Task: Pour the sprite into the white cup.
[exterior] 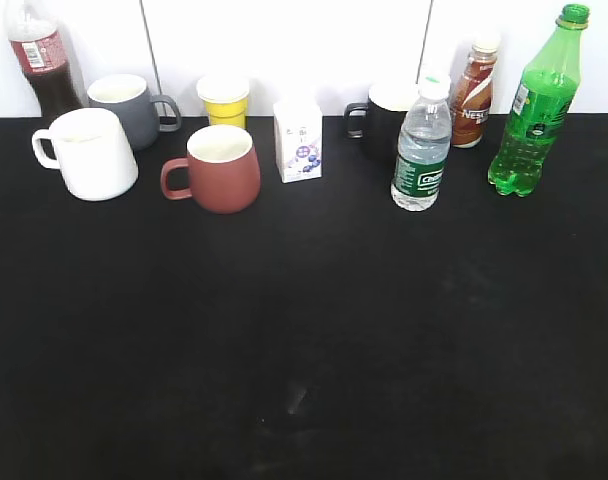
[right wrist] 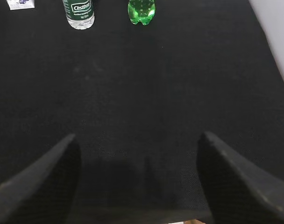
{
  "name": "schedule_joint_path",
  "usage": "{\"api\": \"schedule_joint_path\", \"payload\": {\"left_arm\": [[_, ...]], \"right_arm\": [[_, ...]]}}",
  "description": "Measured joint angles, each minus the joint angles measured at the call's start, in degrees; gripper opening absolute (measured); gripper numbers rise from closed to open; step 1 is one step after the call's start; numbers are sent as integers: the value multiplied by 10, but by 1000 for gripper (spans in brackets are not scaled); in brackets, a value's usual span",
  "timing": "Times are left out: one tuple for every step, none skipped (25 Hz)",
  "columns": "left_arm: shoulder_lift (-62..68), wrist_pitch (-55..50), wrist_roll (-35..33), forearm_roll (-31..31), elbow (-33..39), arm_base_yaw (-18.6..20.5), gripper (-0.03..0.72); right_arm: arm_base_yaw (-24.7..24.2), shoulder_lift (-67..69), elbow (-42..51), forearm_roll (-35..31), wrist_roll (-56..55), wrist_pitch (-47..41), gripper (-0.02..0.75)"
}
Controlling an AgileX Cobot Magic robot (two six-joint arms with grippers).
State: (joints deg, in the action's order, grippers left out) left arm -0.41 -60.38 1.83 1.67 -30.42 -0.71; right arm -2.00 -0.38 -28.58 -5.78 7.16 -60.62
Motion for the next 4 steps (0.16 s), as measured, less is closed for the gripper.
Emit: {"api": "schedule_joint_path", "payload": {"left_arm": [[0,0,0,0,0,0,241],[0,0,0,0,0,0,241],[0,0,0,0,0,0,241],[0,0,0,0,0,0,241]], "right_arm": [[0,0,0,0,0,0,580],[0,0,0,0,0,0,580],[0,0,0,0,0,0,580],[0,0,0,0,0,0,580]]}}
